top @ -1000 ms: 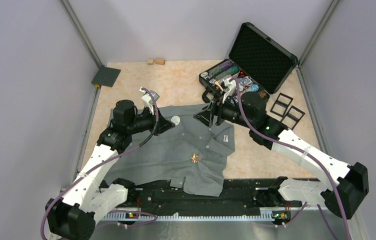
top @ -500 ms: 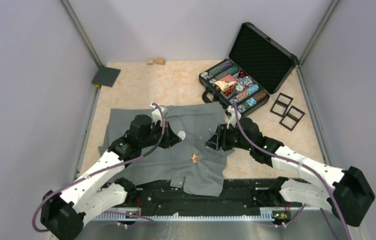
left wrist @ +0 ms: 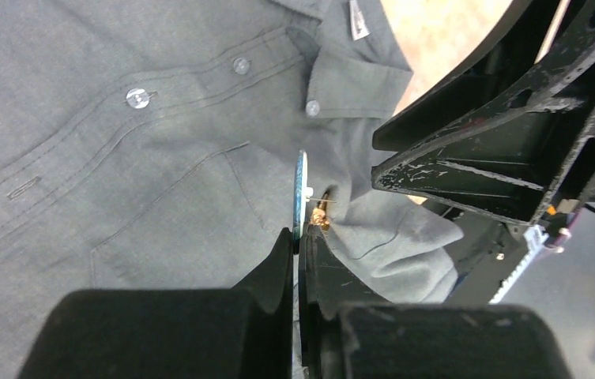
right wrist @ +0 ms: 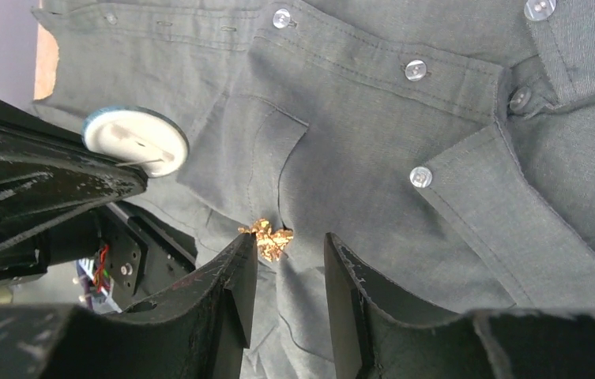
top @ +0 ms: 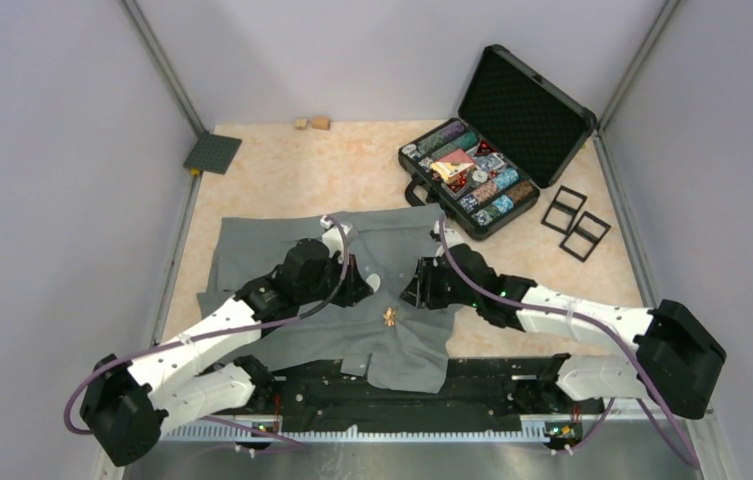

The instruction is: Pin the brooch onto the clothing

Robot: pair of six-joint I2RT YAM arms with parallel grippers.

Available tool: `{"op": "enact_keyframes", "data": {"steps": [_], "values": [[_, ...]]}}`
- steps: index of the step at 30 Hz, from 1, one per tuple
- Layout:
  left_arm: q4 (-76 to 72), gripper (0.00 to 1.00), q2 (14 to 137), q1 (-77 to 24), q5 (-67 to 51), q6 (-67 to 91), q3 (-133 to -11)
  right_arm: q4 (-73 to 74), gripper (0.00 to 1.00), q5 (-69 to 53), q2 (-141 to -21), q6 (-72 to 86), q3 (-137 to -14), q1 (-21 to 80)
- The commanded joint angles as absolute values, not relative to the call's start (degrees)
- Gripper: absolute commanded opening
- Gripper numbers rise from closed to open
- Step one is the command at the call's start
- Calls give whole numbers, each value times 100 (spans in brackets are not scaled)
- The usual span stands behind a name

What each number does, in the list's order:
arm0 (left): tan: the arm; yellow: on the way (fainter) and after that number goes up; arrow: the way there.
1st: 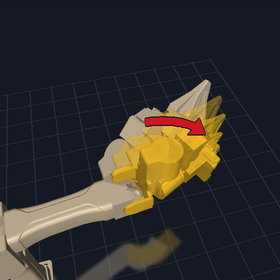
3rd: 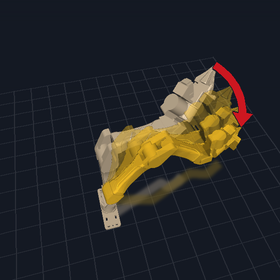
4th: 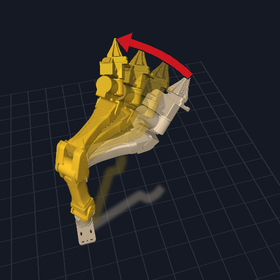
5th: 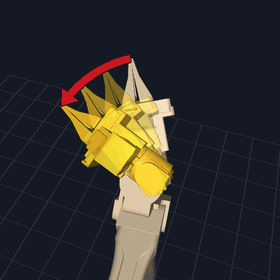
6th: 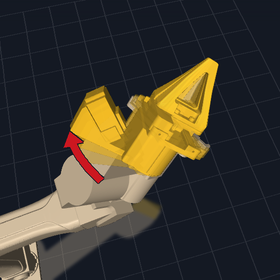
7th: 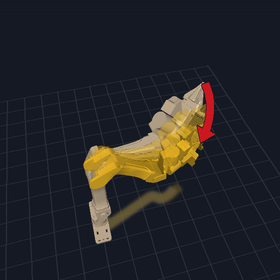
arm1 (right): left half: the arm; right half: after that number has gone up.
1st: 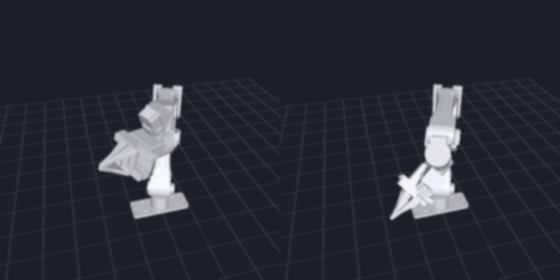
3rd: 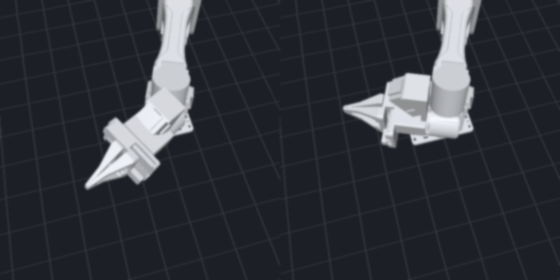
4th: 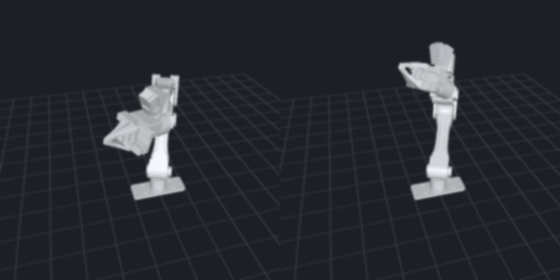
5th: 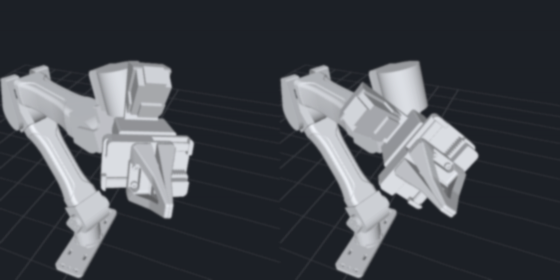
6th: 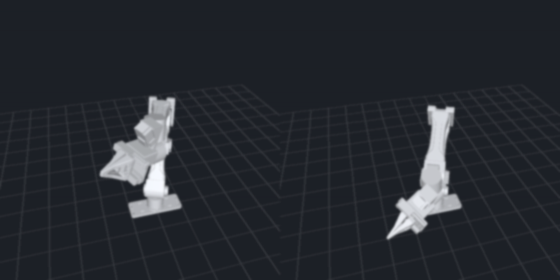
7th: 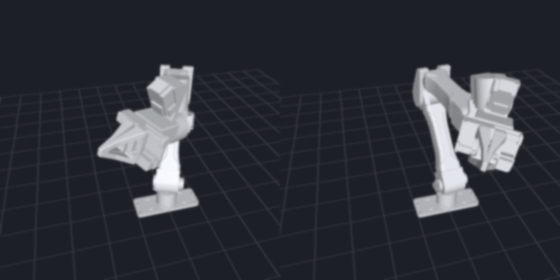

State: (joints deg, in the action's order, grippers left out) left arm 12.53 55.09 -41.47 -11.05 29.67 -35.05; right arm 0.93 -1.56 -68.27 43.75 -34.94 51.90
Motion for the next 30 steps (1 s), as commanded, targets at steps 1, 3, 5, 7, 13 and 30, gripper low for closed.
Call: {"op": "enact_keyframes", "data": {"steps": [1,3,5,7,13,30], "values": [[1376,0,5670,-4322,-580,2703,-3747,202,38,332,-7018,4447,-3893,5429],[1365,0,5730,-4397,-533,2694,-3752,169,37,397,-7073,4487,-3894,5509],[1347,0,5781,-4500,-444,2721,-3750,156,36,450,-7143,4524,-3910,5581],[1345,0,5866,-4617,-358,2769,-3761,156,35,465,-7233,4523,-3948,5613],[1253,0,6163,-4843,-292,2856,-3773,224,35,449,-7554,4454,-4131,5716],[1292,0,6534,-5139,154,2760,-3968,326,29,511,-7773,4408,-4243,5759]]}}
